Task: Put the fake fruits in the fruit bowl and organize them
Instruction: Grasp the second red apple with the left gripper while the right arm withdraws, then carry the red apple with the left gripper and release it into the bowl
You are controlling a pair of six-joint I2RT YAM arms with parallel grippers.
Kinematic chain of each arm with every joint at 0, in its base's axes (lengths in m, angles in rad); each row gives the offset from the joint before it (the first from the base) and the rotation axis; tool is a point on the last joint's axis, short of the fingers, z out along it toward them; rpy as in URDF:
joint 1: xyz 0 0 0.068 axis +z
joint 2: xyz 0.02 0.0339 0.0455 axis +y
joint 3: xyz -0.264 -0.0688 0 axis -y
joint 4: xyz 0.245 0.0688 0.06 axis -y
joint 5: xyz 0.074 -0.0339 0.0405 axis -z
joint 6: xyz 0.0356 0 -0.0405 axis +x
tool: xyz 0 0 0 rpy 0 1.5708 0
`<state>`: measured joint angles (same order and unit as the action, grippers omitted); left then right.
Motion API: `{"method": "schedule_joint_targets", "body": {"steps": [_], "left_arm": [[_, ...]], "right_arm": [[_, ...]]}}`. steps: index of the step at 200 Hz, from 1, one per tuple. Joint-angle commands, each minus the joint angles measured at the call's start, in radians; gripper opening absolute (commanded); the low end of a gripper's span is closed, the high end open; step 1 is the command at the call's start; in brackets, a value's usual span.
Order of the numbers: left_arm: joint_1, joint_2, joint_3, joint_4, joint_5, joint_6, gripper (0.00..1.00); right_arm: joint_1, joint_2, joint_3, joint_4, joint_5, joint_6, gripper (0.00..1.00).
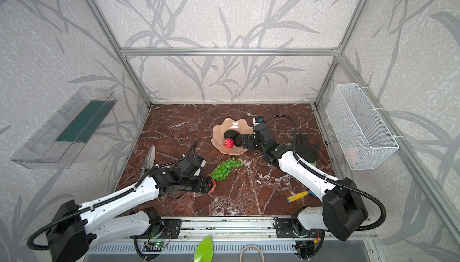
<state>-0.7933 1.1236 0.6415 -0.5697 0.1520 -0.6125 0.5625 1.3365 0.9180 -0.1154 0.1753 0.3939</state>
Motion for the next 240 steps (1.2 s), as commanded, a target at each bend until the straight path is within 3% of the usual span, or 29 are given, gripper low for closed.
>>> {"method": "schedule_joint_targets", "body": {"steps": [1,32,73,108,129,200,240], "left_arm": [[-0.019,0.058,0.044,-0.011,-0.037,0.026,0.90],[-0.025,0.122,0.047,0.026,-0.052,0.024,0.89],[-0.024,0.179,0.054,0.054,-0.029,0.023,0.79],[-0.025,0.181,0.058,0.039,-0.041,0.011,0.67],[-0.025,0.139,0.043,0.022,-0.063,0.002,0.54],[-0.002,-0.109,0.113,-0.122,-0.196,0.020,0.51],[0.126,-0.055,0.241,-0.068,-0.145,0.113,0.53]], "right_arm": [[-0.008,-0.053,-0.018,0.026,0.025,-0.003,0.91],[-0.017,-0.079,-0.041,0.029,0.027,-0.001,0.91],[-0.028,-0.097,-0.065,0.040,0.024,-0.001,0.91],[-0.036,-0.097,-0.077,0.047,0.013,0.003,0.91],[-0.037,-0.094,-0.083,0.056,0.010,0.008,0.91],[-0.038,-0.085,-0.090,0.069,-0.003,0.017,0.91],[-0.038,-0.103,-0.103,0.059,-0.002,0.017,0.91]]}}
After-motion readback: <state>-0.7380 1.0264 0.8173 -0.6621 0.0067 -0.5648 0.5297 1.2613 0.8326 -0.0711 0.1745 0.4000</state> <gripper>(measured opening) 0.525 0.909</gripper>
